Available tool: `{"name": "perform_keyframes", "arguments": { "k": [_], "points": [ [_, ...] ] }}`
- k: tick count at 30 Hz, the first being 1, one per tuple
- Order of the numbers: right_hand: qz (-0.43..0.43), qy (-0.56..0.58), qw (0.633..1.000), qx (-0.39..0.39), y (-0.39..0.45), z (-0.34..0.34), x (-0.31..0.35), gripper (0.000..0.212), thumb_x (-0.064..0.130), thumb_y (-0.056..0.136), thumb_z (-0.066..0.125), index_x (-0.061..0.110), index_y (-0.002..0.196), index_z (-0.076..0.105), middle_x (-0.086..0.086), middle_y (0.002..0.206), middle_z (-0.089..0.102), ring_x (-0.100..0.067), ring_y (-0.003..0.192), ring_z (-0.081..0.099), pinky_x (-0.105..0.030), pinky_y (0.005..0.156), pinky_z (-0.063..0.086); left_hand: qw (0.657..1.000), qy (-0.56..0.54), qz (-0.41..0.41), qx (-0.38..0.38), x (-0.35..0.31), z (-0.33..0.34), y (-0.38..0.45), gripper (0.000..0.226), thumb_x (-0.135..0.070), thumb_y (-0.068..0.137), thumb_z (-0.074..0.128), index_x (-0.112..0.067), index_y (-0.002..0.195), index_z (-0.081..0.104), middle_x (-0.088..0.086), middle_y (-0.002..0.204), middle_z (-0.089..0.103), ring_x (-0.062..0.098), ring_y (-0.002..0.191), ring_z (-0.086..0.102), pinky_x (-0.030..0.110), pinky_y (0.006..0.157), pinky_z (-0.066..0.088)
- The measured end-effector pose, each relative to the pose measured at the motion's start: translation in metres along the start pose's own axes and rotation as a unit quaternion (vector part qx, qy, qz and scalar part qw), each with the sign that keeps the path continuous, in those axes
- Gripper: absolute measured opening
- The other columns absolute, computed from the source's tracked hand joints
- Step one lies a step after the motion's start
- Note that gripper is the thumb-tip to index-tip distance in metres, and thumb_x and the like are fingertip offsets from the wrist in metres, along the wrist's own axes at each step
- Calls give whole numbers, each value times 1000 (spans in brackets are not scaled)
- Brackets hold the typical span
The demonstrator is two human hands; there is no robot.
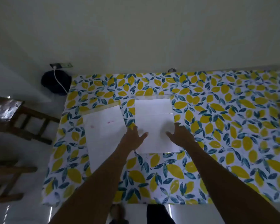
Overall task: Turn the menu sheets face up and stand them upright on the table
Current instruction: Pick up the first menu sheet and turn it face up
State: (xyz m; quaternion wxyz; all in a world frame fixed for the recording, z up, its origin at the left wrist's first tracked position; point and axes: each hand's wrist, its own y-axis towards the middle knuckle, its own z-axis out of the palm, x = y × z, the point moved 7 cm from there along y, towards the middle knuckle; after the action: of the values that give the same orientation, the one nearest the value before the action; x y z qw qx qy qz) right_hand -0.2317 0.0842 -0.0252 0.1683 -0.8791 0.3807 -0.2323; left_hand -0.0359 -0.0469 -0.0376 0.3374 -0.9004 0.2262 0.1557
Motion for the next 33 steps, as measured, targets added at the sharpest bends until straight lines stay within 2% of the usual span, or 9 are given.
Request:
{"name": "perform_keyframes", "arguments": {
  "k": [6,11,14,20,22,24,27,30,33],
  "points": [
    [32,111,992,-51,2,16,-24,52,31,88,59,1,128,43,-26,132,48,-42,121,50,-48,95,44,996,-11,-67,-62,-1,12,-12,77,-62,91,50,-3,140,41,23,137,48,40,122,50,46,101,44],
    [63,207,974,-72,-4,18,-31,42,23,80,63,5,116,50,-21,111,60,-40,103,58,-38,77,42,991,-86,-83,-63,0,12,-17,64,-46,91,62,-6,138,45,20,133,53,37,123,53,42,100,43],
    [60,233,969,-60,-9,18,-33,39,18,78,61,6,114,50,-20,111,62,-39,103,59,-38,78,42,986,-121,-94,-64,10,9,-18,60,-46,87,65,-9,131,49,17,131,61,36,122,57,39,99,44],
    [44,239,967,-82,-52,9,-47,34,3,78,56,6,112,55,-18,110,67,-38,104,61,-37,82,46,976,-175,-78,-103,19,9,-60,43,-26,90,66,-7,128,55,12,125,66,32,118,59,27,92,41],
    [27,241,963,-117,-73,2,-52,28,1,81,54,6,109,59,-16,107,70,-37,100,64,-30,73,42,972,-180,-53,-141,23,6,-82,36,-14,90,63,-5,124,59,12,119,69,31,111,63,24,85,41],
    [2,233,961,-148,-97,-7,-57,22,4,86,54,8,105,62,-13,104,72,-33,96,65,-30,68,41,970,-161,2,-183,24,2,-102,22,-8,89,57,0,107,65,17,105,71,36,98,67,25,78,43],
    [-58,273,944,-173,-136,-21,-67,21,3,86,58,11,103,67,-6,107,72,-23,95,64,-37,78,51,962,-154,56,-219,23,-4,-133,24,-17,88,45,-2,85,64,12,84,68,35,82,66,31,70,47],
    [-85,367,909,-178,-174,-34,-79,19,4,87,65,16,100,73,2,104,72,-7,94,65,-32,83,53,938,-202,117,-256,24,-5,-164,23,-13,82,58,-2,98,70,11,94,75,29,85,72,44,77,59],
    [-106,423,885,-162,-199,-41,-82,18,8,86,69,18,101,74,1,103,73,8,90,66,-12,74,53,913,-305,119,-242,25,-3,-182,47,-33,76,72,-2,112,68,10,99,76,18,90,73,38,83,60]
  ]
}}
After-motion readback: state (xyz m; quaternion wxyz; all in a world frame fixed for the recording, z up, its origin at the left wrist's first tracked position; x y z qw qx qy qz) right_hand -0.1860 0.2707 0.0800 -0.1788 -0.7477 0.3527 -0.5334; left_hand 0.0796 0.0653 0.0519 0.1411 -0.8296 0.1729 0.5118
